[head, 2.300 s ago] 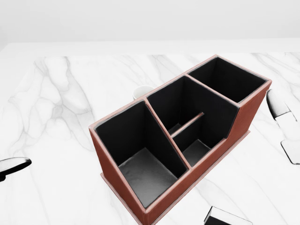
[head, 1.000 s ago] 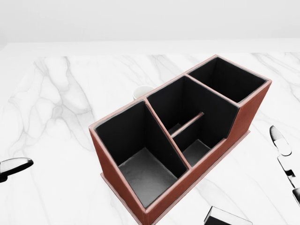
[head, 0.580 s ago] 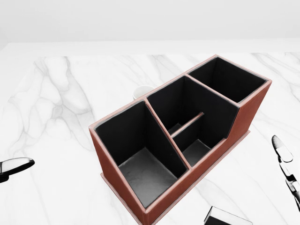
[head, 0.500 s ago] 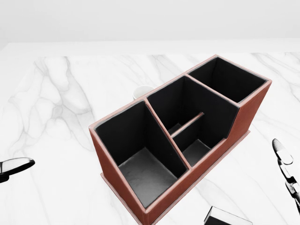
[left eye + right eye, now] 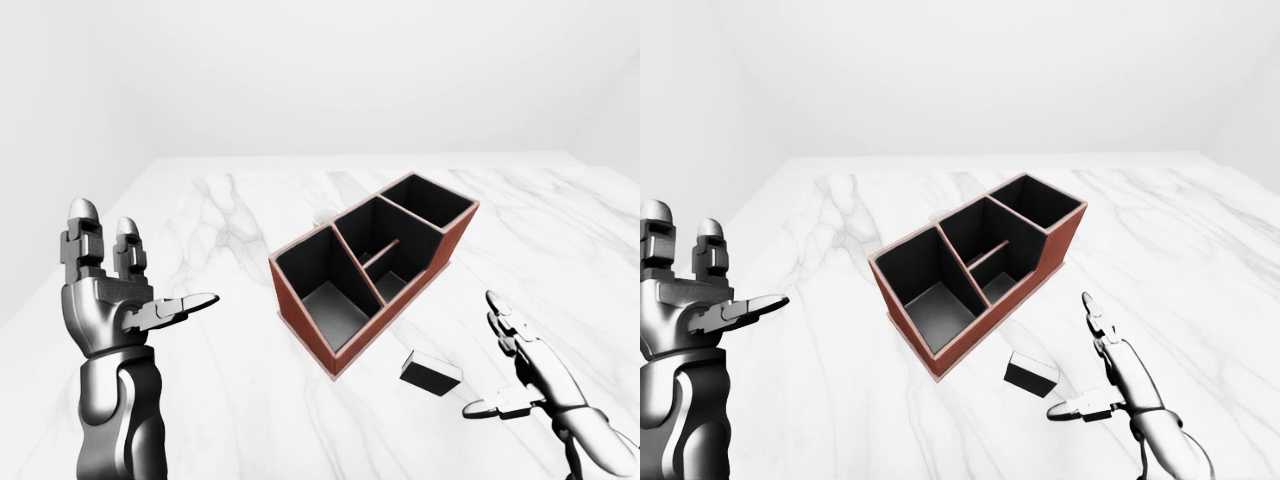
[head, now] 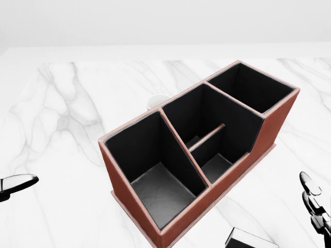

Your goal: Pick up the book and place it in the left compartment of the caddy.

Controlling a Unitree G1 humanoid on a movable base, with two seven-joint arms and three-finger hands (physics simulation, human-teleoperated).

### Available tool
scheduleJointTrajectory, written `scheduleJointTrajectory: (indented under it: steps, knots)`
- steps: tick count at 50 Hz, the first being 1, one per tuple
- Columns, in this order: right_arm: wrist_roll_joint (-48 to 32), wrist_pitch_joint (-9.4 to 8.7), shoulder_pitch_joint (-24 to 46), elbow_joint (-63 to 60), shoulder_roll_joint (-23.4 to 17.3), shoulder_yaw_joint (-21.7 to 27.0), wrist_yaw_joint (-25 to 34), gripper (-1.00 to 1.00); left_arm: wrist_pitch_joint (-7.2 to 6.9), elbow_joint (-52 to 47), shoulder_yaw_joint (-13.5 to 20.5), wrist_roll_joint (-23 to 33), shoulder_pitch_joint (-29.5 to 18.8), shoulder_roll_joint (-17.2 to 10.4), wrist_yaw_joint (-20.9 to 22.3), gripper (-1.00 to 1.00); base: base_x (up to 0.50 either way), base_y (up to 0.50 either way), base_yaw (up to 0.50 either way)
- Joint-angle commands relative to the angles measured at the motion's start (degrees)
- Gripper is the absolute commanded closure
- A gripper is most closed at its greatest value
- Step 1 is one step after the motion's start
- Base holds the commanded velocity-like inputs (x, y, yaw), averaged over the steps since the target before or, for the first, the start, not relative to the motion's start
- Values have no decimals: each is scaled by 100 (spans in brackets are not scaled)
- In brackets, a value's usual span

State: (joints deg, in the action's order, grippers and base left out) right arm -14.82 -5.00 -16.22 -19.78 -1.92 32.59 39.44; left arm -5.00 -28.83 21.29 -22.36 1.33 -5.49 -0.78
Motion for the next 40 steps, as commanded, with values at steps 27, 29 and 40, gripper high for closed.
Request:
scheduleJointTrajectory:
  steps: [27,29,40]
  knots:
    - [-14,0,291,518,-356,-325,-280,-100,0,-1,-58,40,5,22,-8,-100,0,0,0]
    - [-4,0,294,513,-357,-333,-281,-100,0,37,-64,36,2,31,7,-100,0,0,0]
    - [-33,0,285,931,-414,-444,-373,-100,0,12,-65,41,5,32,9,-100,0,0,0]
